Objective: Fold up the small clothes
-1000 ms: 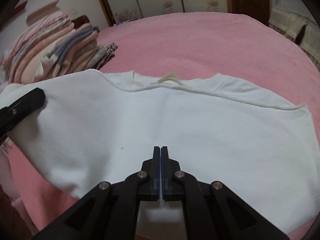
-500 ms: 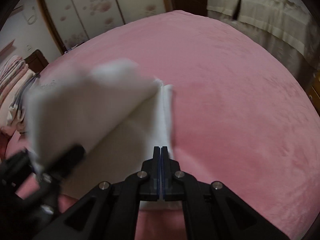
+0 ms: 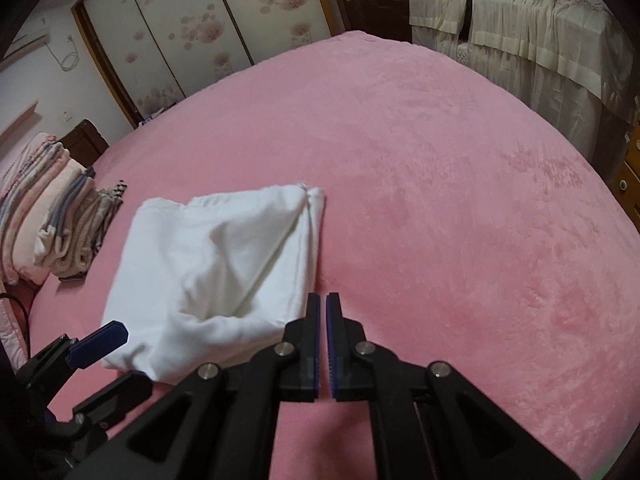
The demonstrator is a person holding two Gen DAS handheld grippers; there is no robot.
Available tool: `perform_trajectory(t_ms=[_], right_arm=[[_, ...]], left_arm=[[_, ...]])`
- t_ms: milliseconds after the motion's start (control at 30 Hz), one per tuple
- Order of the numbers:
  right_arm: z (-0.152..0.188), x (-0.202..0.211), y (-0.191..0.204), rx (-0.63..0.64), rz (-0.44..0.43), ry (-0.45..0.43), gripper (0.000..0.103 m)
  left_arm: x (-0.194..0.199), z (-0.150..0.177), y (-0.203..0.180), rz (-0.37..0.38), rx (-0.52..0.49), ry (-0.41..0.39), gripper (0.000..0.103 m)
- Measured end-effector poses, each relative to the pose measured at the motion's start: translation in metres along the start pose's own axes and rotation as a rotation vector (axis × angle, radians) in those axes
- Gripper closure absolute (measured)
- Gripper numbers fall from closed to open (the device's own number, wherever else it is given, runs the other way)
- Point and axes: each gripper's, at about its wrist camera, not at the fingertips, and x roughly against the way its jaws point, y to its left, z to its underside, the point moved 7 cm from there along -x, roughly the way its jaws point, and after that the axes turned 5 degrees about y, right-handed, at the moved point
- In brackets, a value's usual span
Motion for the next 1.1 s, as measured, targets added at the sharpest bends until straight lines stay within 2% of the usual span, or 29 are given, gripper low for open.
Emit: perform_trajectory(t_ms=[100, 200, 267, 333, 400, 567, 633, 800, 933, 1100], right_arm=[[-0.005, 0.017, 0.012, 0.022, -0.052, -0.018, 0.098], [-0.007, 0.03, 0.03, 0.064, -0.13, -0.011, 0.087], [-0.007, 0.034, 0.045, 0.105, -0.171, -0.004, 0.078], [-0.006, 0.033, 0.061, 0.149, -0.179, 0.007, 0.065], [-0.008, 0.025, 0.071, 0.188, -0.155, 0.025, 0.063], [-0.005, -0.004, 0.08, 0.249, -0.094, 0.097, 0.065], [0.001, -0.012, 0.077, 0.261, -0.062, 0.136, 0.092], [0.023, -0.011, 0.061, 0.221, -0.034, 0.162, 0.093], [0.05, -0.026, 0.046, 0.168, -0.017, 0.204, 0.093], [0.056, -0.033, 0.039, 0.135, -0.027, 0.166, 0.094]], left_arm=[[0.018, -0.005, 0.026, -0.052, 0.084, -0.039, 0.043], [0.021, -0.008, 0.063, -0.141, 0.165, -0.043, 0.042], [0.016, -0.003, 0.088, -0.204, 0.223, 0.005, 0.042], [0.008, 0.005, 0.107, -0.212, 0.281, 0.059, 0.042], [0.001, 0.012, 0.12, -0.204, 0.328, 0.097, 0.042], [-0.013, 0.024, 0.133, -0.193, 0.373, 0.136, 0.042], [-0.015, 0.028, 0.134, -0.202, 0.37, 0.138, 0.042], [-0.018, 0.035, 0.133, -0.21, 0.354, 0.147, 0.041], [-0.025, 0.043, 0.13, -0.215, 0.333, 0.172, 0.037], [-0.028, 0.05, 0.132, -0.218, 0.331, 0.173, 0.035]])
